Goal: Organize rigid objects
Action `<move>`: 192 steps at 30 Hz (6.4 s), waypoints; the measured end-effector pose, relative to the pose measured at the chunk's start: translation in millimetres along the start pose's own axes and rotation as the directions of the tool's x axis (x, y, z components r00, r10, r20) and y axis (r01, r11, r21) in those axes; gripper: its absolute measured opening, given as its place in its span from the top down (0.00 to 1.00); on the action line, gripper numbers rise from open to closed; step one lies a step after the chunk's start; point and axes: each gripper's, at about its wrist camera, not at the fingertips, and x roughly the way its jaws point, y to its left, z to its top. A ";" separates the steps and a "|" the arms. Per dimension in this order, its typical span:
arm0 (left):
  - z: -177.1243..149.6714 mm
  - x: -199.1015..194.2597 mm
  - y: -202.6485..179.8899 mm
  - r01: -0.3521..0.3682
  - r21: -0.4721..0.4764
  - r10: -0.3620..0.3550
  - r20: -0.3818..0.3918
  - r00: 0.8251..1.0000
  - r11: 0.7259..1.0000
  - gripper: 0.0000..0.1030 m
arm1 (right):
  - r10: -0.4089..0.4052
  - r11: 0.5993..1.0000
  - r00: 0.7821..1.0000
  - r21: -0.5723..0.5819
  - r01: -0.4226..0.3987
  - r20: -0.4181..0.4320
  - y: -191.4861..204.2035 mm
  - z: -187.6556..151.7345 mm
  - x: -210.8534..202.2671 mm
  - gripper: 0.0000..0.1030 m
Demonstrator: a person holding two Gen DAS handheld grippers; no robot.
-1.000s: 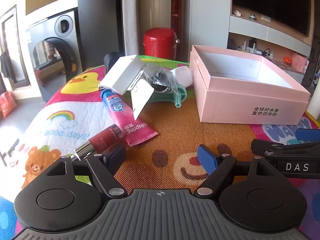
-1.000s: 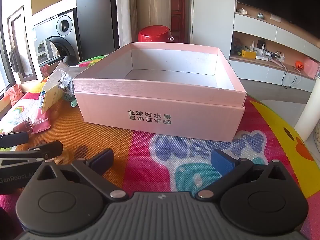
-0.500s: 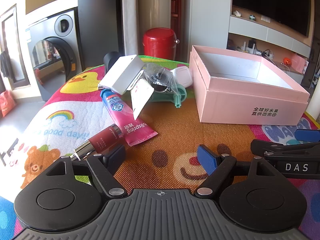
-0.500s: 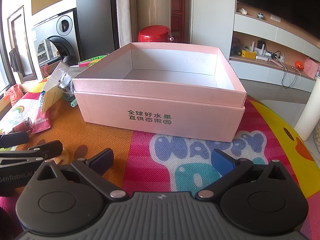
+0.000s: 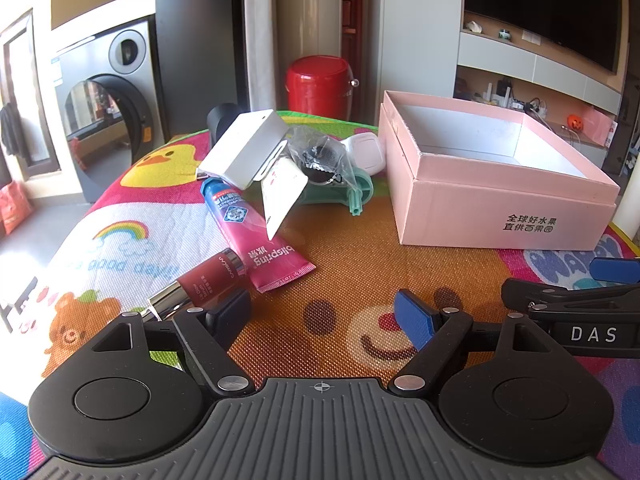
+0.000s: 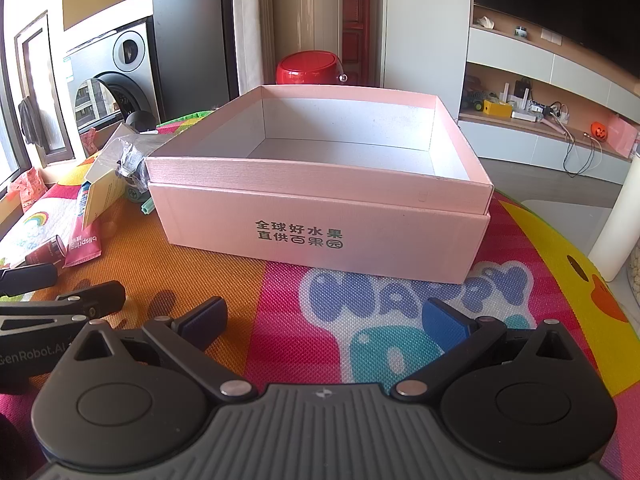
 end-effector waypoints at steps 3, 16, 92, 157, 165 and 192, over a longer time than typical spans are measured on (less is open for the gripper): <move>0.0 0.0 -0.3 -0.001 0.001 0.001 0.000 1.000 1.000 0.18 | 0.000 1.000 1.000 0.000 0.000 0.000 0.0 0.0 0.0 0.00; 0.0 -0.1 -0.1 0.000 0.000 0.000 0.000 1.000 1.000 0.18 | 0.000 1.000 1.000 0.000 0.000 0.000 -0.5 0.4 -0.4 0.00; 13.7 -9.9 119.2 0.337 0.168 -0.321 -0.117 0.940 0.926 0.77 | 0.257 0.875 0.965 -0.435 -0.211 0.050 138.7 116.1 -11.5 0.14; 45.7 19.8 132.0 0.213 -0.298 -0.248 -0.087 0.965 0.931 0.73 | 0.155 0.983 0.983 -0.114 -0.143 0.099 44.3 63.8 -60.4 0.25; 88.2 65.2 126.9 0.155 -0.399 -0.210 -0.096 0.973 0.904 0.69 | 0.177 0.980 0.984 -0.098 -0.174 0.029 52.6 30.9 -55.4 0.27; 152.6 139.4 38.1 0.227 -0.049 -0.231 -0.104 0.967 0.973 0.70 | 0.245 0.969 0.969 -0.031 -0.245 -0.021 63.0 -13.7 -39.9 0.25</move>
